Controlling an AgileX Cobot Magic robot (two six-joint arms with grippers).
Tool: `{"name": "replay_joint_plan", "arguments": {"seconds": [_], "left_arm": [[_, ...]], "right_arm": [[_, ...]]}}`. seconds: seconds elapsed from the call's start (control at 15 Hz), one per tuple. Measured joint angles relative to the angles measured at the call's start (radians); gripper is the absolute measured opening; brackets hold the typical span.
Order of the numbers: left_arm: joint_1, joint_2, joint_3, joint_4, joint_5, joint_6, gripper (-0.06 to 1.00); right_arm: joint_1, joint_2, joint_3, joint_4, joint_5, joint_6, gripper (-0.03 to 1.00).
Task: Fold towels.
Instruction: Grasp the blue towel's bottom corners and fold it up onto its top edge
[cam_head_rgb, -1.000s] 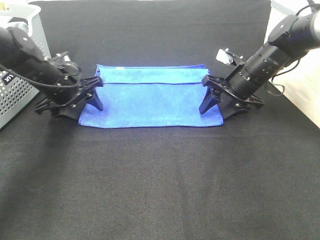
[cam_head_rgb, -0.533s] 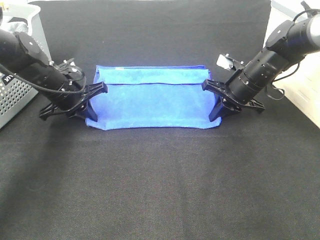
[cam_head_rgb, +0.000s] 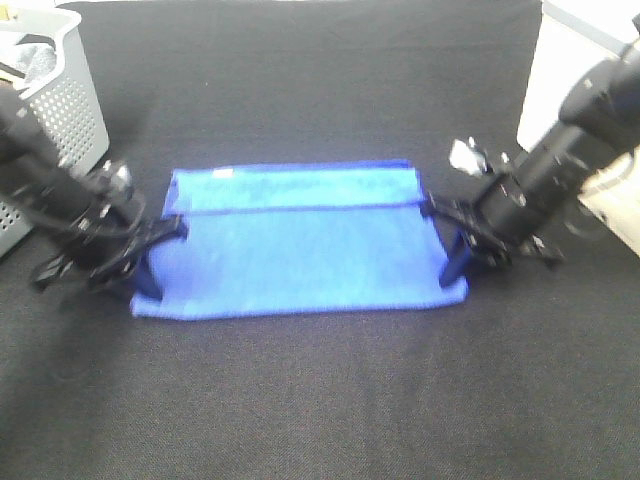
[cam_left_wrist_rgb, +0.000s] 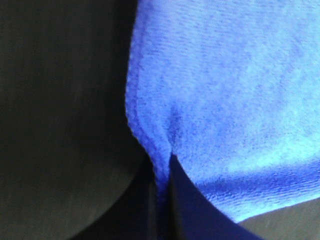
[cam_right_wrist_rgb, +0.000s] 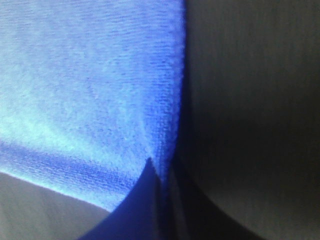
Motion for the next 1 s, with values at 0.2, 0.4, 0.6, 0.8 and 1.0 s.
{"name": "replay_joint_plan", "arguments": {"seconds": [0.2,0.4,0.6,0.8,1.0], "left_arm": [[-0.007,-0.041,0.079,-0.004,-0.029,0.018,0.01],[-0.007,-0.042,0.065,0.002,-0.045,0.022,0.01],[-0.007,-0.04,-0.028,0.012,-0.079,0.01,0.01],[0.002,-0.035,-0.147,0.016,-0.097,-0.039,0.01],[0.019,0.032,-0.314,0.029,-0.094,-0.05,0.01]], "right_arm": [[0.001,-0.061,0.096,0.005,-0.053,-0.023,0.0],[0.001,-0.079,0.075,0.005,-0.079,-0.026,0.0],[0.001,-0.074,-0.046,-0.002,-0.081,-0.026,0.0],[0.001,-0.022,-0.171,-0.006,-0.078,-0.026,0.0],[0.001,0.076,-0.341,-0.013,-0.04,-0.018,0.0]]}}
